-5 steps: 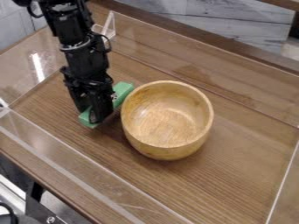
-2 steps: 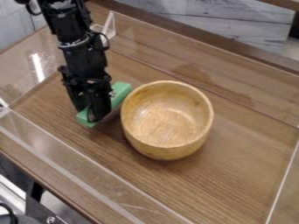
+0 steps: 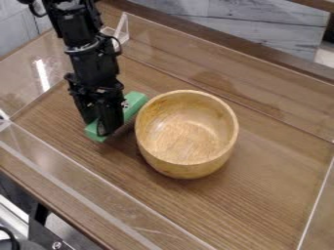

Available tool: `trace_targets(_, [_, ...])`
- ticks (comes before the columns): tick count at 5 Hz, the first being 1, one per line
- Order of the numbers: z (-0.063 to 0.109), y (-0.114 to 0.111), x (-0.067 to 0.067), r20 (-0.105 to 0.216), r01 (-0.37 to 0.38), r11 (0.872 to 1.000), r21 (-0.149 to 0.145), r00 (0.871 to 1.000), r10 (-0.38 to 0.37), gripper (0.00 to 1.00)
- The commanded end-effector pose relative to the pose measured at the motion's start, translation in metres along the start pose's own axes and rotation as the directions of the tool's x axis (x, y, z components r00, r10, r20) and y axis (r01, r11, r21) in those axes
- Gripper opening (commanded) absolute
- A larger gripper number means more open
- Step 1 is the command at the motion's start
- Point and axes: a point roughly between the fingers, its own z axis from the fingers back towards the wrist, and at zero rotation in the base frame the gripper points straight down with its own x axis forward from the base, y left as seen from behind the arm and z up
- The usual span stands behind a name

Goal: Remove the green block from inside the brown bowl and put it on the table

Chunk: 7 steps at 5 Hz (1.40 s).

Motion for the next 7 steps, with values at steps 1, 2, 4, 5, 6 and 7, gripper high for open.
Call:
trace_targets(1, [0.013, 0.0058, 0.0064, 0.038, -0.002, 1.0, 0.025, 0.999, 0.001, 0.0])
trace_targets(2, [0.0131, 0.006, 0.0065, 0.033, -0.002, 1.0, 0.022, 0.999, 0.002, 0.0])
trace_targets(4, [0.0158, 0.0073, 0.0053, 0.021, -0.005, 1.0, 0.008, 1.0, 0.005, 0.0])
trace_targets(5, [0.0176, 0.0092, 0.0045, 0.015, -0.008, 1.0, -0.001, 1.0, 0.008, 0.0])
trace_targets(6, [0.0195, 0.0109, 0.0038, 0.01, -0.011, 1.0, -0.009, 1.0, 0.011, 0.0])
trace_targets(7, [0.0204, 0.013, 0.0035, 0.006, -0.014, 1.0, -0.016, 1.0, 0.014, 0.0])
